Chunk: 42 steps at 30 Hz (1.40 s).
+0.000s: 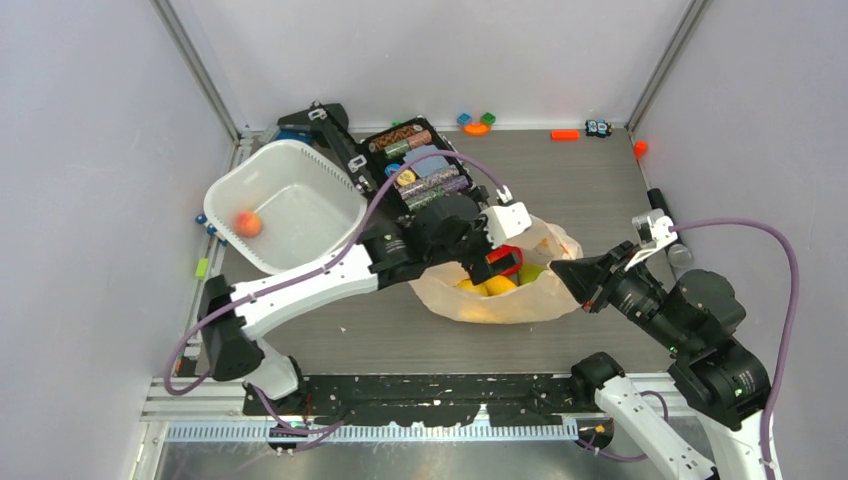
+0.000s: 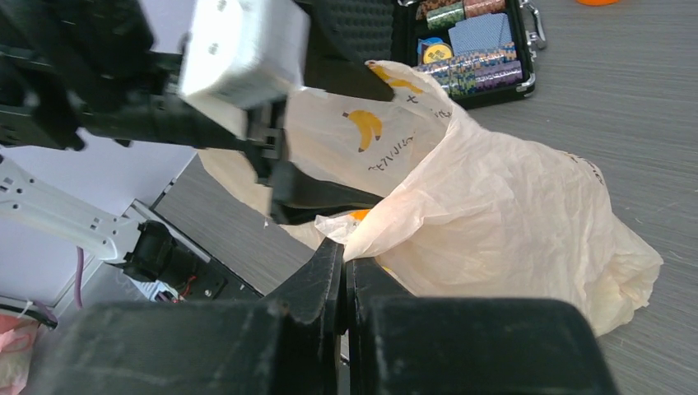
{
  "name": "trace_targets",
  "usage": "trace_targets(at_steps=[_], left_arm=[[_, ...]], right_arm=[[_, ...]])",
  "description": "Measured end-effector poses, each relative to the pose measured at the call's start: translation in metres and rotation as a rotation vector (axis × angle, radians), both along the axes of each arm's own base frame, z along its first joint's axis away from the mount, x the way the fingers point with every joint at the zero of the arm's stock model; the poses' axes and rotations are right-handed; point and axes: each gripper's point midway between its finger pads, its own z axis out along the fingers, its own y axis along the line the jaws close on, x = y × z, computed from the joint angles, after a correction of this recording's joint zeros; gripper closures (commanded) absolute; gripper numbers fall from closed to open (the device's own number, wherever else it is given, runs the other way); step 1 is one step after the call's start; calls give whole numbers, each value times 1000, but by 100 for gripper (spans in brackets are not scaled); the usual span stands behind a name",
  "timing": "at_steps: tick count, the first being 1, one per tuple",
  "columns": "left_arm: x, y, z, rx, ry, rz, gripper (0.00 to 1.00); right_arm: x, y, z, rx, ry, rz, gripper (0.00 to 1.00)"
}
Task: Place the fake fruits into the plastic bag and tie a complex knot
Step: Place the fake fruit in the plastic bag, then pick up the plastic bag at the center of the board.
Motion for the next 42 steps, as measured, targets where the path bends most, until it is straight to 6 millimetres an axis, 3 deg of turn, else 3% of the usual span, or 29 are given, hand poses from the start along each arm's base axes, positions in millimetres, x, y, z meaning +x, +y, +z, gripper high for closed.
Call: trace_targets(at_steps=[7,10,14,17,21,24,26,32,35,39,42], left_arm=[[-37,45,67,-162,71,12,1],[-58,81,103,-299,119,62,1],[-74,125,124,-450,189,167,1],[-74,149,107,-511,267,277,1],[-72,171,53,-599,422,409,1],[-72,175,20,-644,523,459,1],[-74,171,9,-668,583,458,1],[-89,148,33,-772,688,314,1],[-94,138,43,-801,721,251,8],[-100,130,40,-813,759,203,23],[-101,125,37,-809,786,188,24]], right_arm=[[3,-7,1,-9,-20,-41,95],[5,-10,2,-15,-25,-57,95],[9,-10,2,-18,-42,-69,95],[14,-9,-3,-22,-41,-70,95],[19,-6,-11,-27,-28,-67,95],[19,-5,-13,-23,-26,-62,95],[20,-4,-12,-18,-29,-59,95],[19,-2,-11,-7,-27,-50,95],[19,-2,-11,-6,-26,-50,95],[19,-1,-11,-5,-25,-49,95],[18,-1,-11,-5,-25,-47,95]])
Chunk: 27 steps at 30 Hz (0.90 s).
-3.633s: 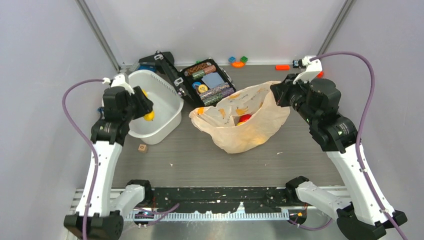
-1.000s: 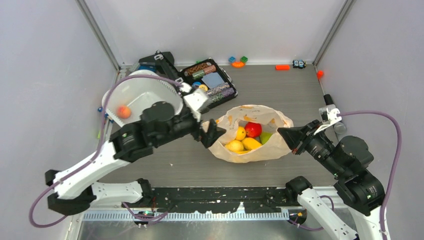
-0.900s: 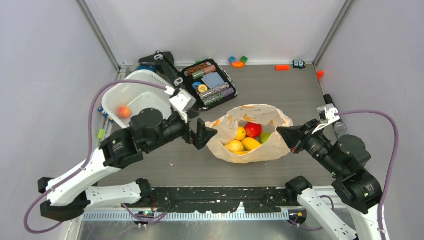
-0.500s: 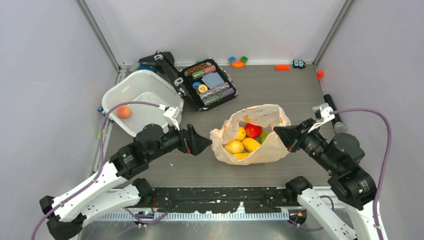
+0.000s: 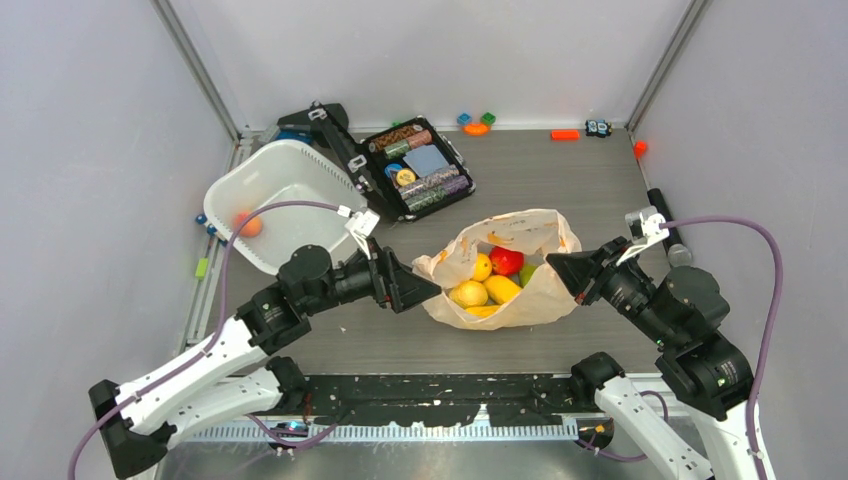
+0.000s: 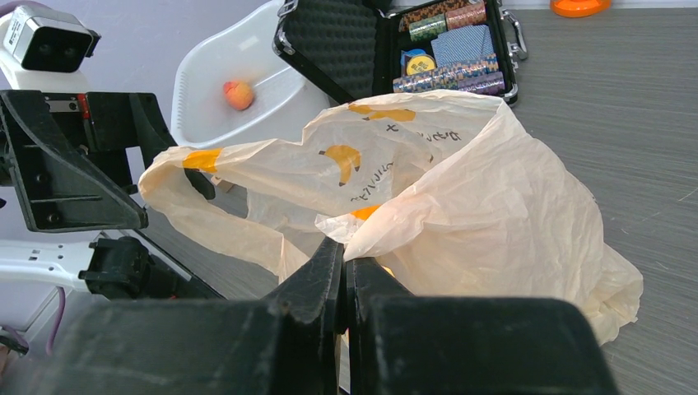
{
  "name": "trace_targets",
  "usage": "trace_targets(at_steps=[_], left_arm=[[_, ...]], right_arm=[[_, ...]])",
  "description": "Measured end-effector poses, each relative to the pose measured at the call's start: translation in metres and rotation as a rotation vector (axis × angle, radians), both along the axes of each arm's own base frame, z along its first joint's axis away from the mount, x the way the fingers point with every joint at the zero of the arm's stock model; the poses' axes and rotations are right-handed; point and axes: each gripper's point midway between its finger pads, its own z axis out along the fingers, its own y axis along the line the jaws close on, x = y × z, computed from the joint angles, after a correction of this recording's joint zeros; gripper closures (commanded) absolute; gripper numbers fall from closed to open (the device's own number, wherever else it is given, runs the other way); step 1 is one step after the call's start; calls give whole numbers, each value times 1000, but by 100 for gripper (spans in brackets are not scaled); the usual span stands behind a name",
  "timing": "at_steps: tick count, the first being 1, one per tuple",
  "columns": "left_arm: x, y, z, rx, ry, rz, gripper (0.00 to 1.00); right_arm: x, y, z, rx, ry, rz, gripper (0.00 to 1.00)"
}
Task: Place the fake fruits into the plastic bag and tie a complex knot
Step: Pick up the plastic bag at the center of the board.
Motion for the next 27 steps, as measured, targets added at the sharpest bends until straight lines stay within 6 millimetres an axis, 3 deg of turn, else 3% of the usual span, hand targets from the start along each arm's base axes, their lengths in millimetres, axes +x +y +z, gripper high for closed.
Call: trace_targets(at_steps=[15,27], left_arm=[[-8,-19,8,-126,32,-88,44],[-18,-23,28,-209,17,-158,57]], right_arm=[[0,1,0,3,2,3,95],[0,1,-1,3,4,3,95]])
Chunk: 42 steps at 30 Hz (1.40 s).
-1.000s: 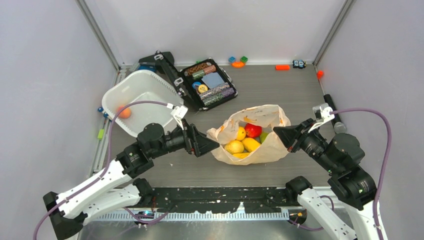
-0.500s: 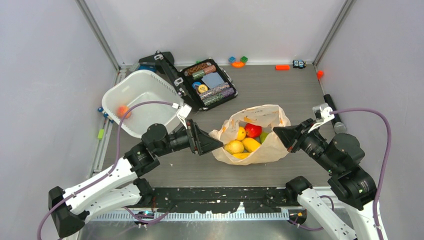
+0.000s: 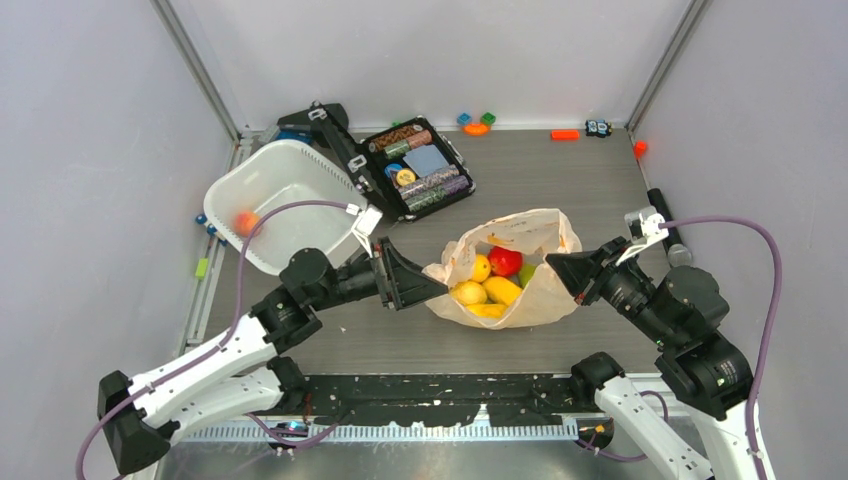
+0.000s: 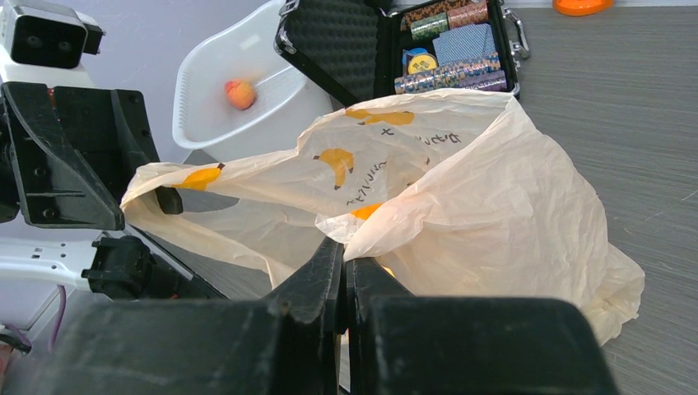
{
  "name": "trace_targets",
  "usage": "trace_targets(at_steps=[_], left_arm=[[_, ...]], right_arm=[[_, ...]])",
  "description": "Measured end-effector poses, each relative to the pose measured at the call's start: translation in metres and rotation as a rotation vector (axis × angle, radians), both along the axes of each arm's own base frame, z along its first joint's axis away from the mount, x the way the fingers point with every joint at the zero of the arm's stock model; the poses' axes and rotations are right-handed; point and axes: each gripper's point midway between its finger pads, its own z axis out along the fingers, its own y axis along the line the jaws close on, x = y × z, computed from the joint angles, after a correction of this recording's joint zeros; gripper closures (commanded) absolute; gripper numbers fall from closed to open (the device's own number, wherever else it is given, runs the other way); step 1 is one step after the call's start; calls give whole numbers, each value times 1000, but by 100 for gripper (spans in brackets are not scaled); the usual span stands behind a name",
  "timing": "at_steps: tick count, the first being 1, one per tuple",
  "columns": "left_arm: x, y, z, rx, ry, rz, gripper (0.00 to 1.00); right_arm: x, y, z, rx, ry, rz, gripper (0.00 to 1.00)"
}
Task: Place the fake fruits into the plastic bag and tie a complex knot
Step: Pick up the plastic bag at the center of the board, then place the plastic bag at the center of the board.
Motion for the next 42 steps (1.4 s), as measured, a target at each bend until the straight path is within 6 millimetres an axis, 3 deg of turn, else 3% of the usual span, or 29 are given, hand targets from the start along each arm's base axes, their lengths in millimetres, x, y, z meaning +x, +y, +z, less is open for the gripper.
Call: trace_targets(at_steps=[3,6,13,18,20,24,28,33,35,39,42], left_arm=[[3,6,6,-8,-36,29,63],[9,18,25,-26,-110,92,70],[24,69,114,-98,-347,308,84],[35,96,140,-21,-462,427,98],[44,104,134,38,-481,474,99],[69,119,104,207,-490,563,99],[82,129,82,333,-557,605,100],[99,141,40,463,-597,666,100],[104,144,29,494,-597,680,100],[109,151,24,510,-608,726,100],[108,157,20,511,-609,753,100]], right_arm=[[1,0,1,1,-2,0,95],[5,3,3,0,0,4,95],[33,23,25,-3,18,47,95],[43,34,28,2,23,80,95],[43,36,29,7,23,93,95],[46,40,33,17,13,107,95],[51,43,36,22,-7,108,92],[57,45,30,13,-22,109,39],[57,44,30,5,-30,110,26],[52,41,34,14,-51,102,16],[42,36,34,38,-65,93,15]])
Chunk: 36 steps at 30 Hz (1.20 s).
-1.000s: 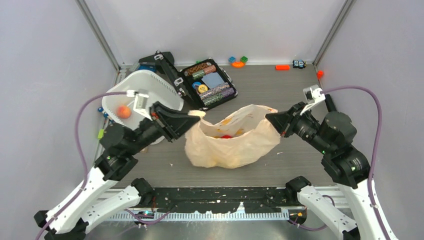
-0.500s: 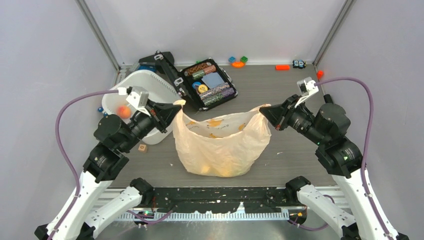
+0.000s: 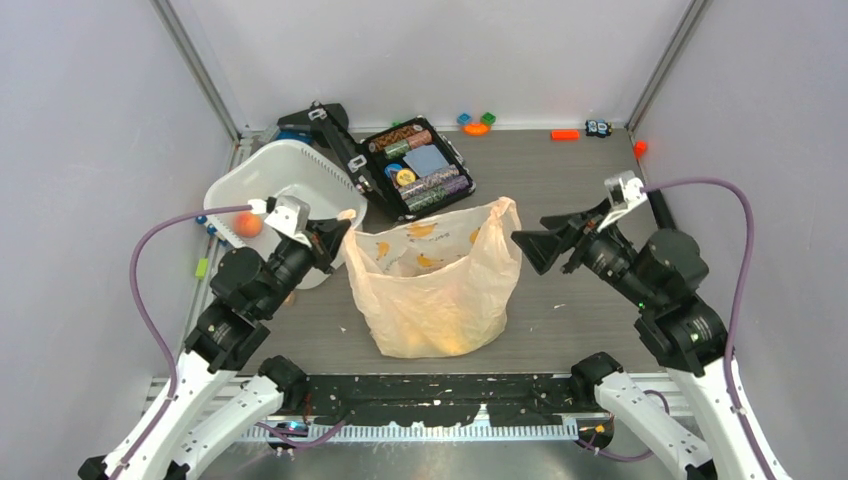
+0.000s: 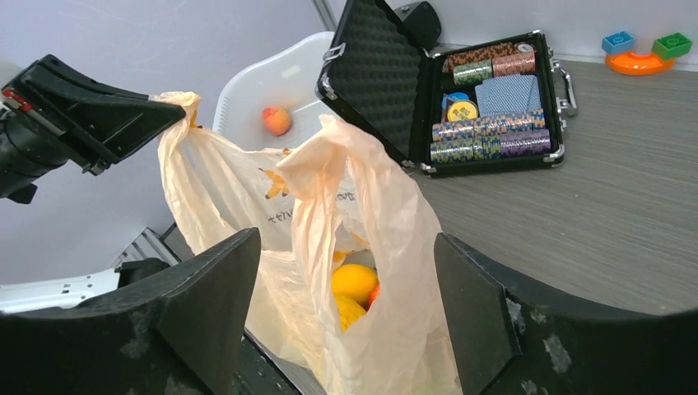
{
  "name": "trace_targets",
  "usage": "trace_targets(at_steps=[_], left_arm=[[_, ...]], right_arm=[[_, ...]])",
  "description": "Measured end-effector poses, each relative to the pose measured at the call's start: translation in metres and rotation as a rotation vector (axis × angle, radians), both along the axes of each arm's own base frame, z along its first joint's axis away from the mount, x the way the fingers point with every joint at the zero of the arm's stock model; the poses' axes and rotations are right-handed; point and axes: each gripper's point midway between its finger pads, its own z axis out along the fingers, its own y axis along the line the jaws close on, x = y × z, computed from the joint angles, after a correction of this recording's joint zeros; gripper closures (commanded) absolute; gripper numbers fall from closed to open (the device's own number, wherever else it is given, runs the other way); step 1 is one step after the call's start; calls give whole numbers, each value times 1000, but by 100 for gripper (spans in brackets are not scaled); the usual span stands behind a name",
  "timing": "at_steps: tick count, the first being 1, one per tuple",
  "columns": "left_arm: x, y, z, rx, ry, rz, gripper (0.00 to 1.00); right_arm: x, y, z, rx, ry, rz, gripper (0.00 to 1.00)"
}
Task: Place the fake fruits into the plastic bag and tie a complex knot
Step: Place the plastic bag at the center of the board, then pick up the plastic bag at the center of the board.
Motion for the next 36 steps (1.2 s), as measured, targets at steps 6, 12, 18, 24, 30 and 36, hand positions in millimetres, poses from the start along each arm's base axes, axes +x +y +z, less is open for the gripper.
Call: trace_targets(at_steps=[6,12,18,24,30,36], left_arm=[[-5,6,7,-25,-37,13,100],[-6,5,10,-31,-46,6,100],[-8,5,12,-35,-54,-3,100],[-9,5,14,-39,-61,-7,100],[-11,1,15,-38,-63,-30,100],[-12,0,15,-39,-65,-39,100]], right_arm=[[-22,-11,-1,44,-58,-12,32],[-12,-10,-10,14,-98,-22,26],[9,-24,-40,-91,-110,-119,19],[25,-18,-48,-107,-155,-120,15],[54,-6,-58,-104,-208,-121,15],[75,11,-32,-40,-282,-94,15]])
